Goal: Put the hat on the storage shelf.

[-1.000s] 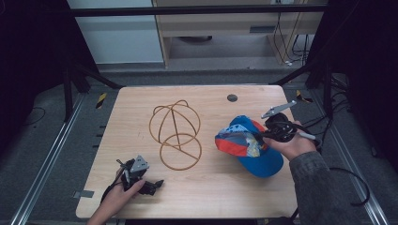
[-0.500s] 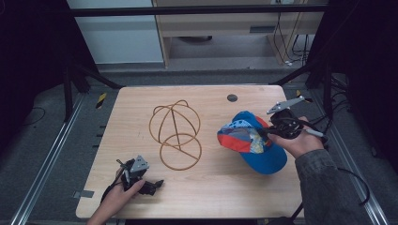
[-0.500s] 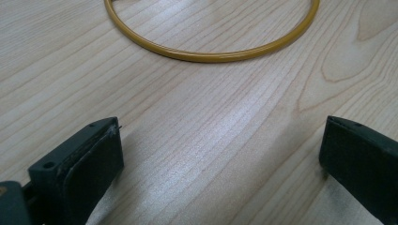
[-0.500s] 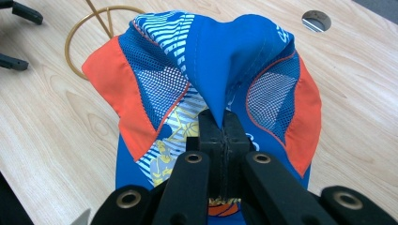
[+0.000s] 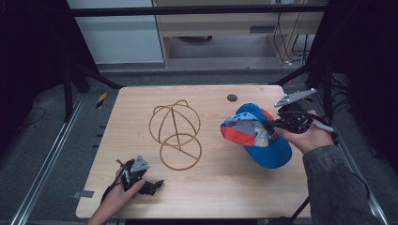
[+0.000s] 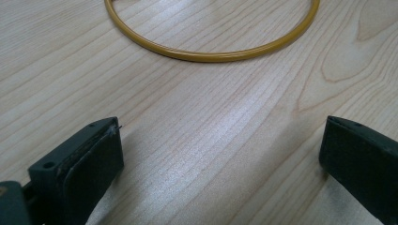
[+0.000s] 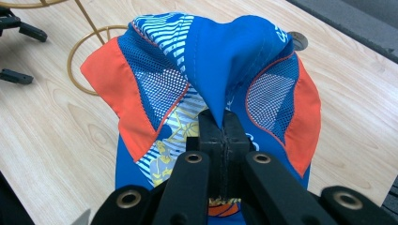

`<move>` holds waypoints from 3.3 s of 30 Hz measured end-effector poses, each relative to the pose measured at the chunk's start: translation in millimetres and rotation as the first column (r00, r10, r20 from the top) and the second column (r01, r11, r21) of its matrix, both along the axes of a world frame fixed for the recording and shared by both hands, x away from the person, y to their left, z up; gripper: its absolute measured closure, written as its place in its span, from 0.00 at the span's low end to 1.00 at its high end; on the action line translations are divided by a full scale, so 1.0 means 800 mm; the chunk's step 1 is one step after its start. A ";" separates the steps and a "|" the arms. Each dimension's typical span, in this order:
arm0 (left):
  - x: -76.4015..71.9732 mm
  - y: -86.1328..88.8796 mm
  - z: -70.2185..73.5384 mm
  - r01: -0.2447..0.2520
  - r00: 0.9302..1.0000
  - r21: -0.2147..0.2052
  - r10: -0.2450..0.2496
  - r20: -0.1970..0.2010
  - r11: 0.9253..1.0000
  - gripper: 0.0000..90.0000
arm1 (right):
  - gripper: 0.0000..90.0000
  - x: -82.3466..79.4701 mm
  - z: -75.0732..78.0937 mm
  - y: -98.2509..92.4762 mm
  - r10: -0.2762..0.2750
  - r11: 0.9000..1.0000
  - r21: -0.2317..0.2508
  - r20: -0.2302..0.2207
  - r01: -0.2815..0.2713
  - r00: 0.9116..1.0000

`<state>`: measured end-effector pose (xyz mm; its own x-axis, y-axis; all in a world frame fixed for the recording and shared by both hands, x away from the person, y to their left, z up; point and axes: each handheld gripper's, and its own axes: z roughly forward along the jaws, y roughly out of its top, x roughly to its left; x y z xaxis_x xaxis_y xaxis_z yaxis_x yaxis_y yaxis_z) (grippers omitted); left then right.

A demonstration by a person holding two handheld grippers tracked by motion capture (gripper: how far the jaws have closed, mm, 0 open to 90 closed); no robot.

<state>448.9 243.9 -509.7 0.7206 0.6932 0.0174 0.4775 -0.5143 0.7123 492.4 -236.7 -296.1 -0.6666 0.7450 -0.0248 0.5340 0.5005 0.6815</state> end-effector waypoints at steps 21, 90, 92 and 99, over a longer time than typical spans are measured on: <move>0.000 0.000 0.000 0.003 1.000 0.002 -0.003 0.003 1.000 0.00 | 1.00 0.000 0.040 0.010 0.023 1.000 0.002 0.057 -0.023 0.998; 0.000 0.000 0.000 0.007 1.000 0.003 -0.007 0.000 1.000 0.00 | 1.00 0.054 0.169 0.248 0.322 0.947 -0.055 0.193 -0.318 0.927; 0.000 0.000 0.000 0.007 1.000 0.004 -0.007 0.000 1.000 0.00 | 1.00 0.056 0.168 0.259 0.334 0.942 -0.060 0.188 -0.329 0.923; 0.000 0.000 0.001 0.007 1.000 0.004 -0.006 -0.002 1.000 0.00 | 1.00 0.063 0.160 0.286 0.368 0.930 -0.080 0.154 -0.360 0.917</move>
